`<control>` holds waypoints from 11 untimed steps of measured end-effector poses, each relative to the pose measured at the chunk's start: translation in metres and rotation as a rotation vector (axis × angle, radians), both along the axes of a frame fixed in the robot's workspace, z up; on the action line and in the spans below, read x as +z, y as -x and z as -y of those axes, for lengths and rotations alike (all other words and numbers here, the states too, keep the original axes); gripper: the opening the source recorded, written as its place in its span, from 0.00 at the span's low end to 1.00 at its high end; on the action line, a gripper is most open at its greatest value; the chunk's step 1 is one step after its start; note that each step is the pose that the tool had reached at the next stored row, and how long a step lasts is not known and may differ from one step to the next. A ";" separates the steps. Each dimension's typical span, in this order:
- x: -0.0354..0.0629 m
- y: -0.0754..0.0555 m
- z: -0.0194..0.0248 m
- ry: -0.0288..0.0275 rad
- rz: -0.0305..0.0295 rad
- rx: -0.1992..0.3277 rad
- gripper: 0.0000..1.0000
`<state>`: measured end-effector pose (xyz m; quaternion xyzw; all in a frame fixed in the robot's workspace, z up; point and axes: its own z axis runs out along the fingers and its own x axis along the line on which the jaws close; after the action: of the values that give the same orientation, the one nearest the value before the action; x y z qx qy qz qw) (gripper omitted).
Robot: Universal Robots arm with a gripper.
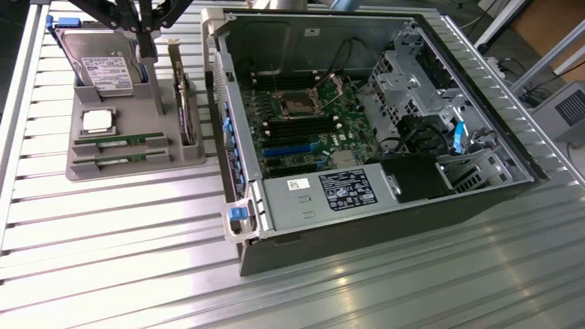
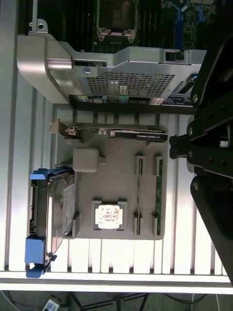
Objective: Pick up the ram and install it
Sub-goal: 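Pick up the ram and move it above insertion slot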
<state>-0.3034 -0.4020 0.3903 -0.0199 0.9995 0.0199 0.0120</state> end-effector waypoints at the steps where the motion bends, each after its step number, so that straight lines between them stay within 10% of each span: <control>1: 0.0000 0.000 0.0000 0.0000 0.0000 0.006 0.10; 11: 0.0000 0.000 0.0000 0.0000 0.0000 0.054 0.10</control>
<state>-0.3034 -0.4020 0.3903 -0.0470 0.9986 0.0202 0.0115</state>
